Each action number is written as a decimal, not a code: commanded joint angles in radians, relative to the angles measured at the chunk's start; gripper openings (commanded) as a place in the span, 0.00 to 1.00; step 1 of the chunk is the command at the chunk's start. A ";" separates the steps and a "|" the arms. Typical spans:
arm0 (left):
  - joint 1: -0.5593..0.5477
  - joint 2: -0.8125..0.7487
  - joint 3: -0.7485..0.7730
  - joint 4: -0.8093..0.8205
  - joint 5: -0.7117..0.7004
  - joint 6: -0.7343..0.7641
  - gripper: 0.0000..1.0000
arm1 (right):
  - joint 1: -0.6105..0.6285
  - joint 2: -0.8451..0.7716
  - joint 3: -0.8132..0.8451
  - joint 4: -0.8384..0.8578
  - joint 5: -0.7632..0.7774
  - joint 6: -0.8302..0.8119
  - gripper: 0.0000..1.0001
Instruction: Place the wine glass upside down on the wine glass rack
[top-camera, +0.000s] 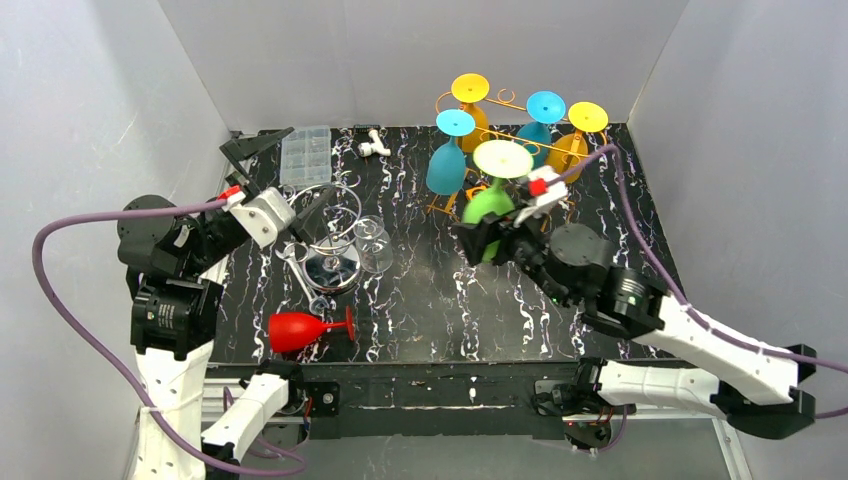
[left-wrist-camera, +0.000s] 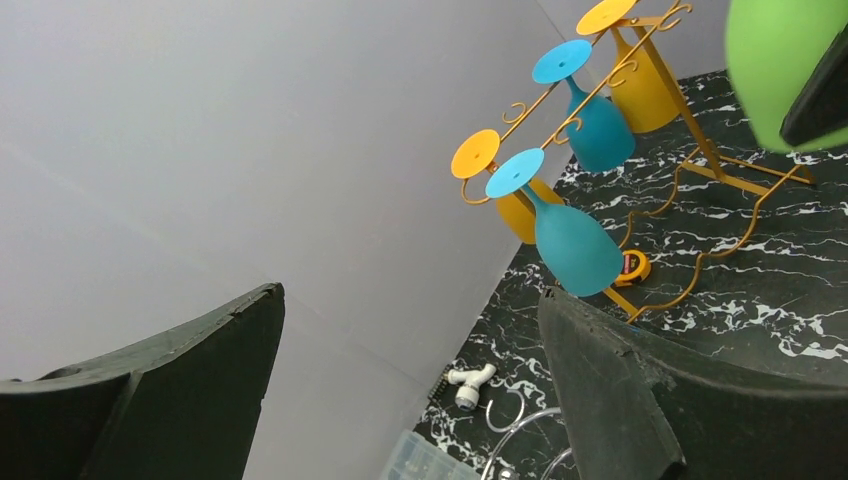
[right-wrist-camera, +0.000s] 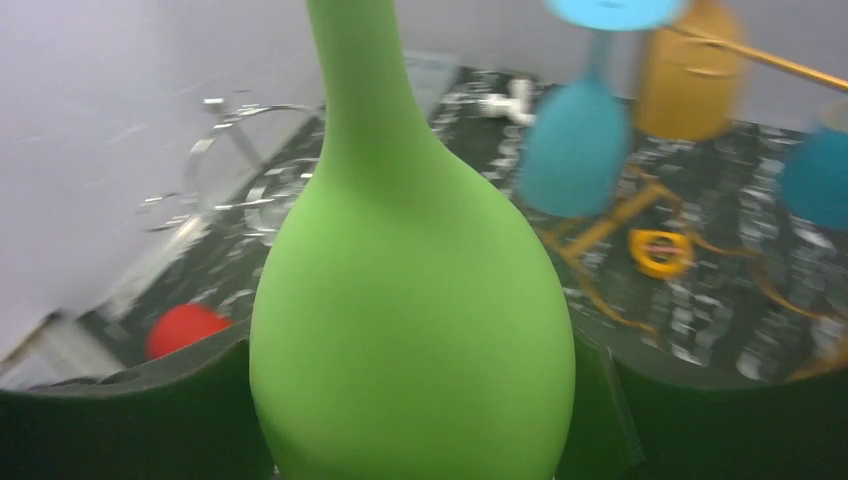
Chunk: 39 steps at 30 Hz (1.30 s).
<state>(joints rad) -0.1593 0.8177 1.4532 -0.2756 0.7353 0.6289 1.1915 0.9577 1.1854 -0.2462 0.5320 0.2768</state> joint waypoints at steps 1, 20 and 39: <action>0.002 -0.003 0.011 -0.012 -0.057 -0.052 0.98 | -0.009 -0.155 -0.114 0.019 0.370 -0.094 0.57; 0.003 0.048 -0.035 -0.040 -0.067 0.009 0.98 | -0.468 -0.017 -0.332 0.223 0.314 -0.028 0.54; 0.003 0.092 0.021 -0.125 -0.056 0.061 0.98 | -0.520 0.101 -0.433 0.404 0.160 0.058 0.53</action>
<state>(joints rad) -0.1593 0.9199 1.4563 -0.3759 0.6724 0.6632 0.6743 1.0378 0.7345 0.0399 0.7177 0.3050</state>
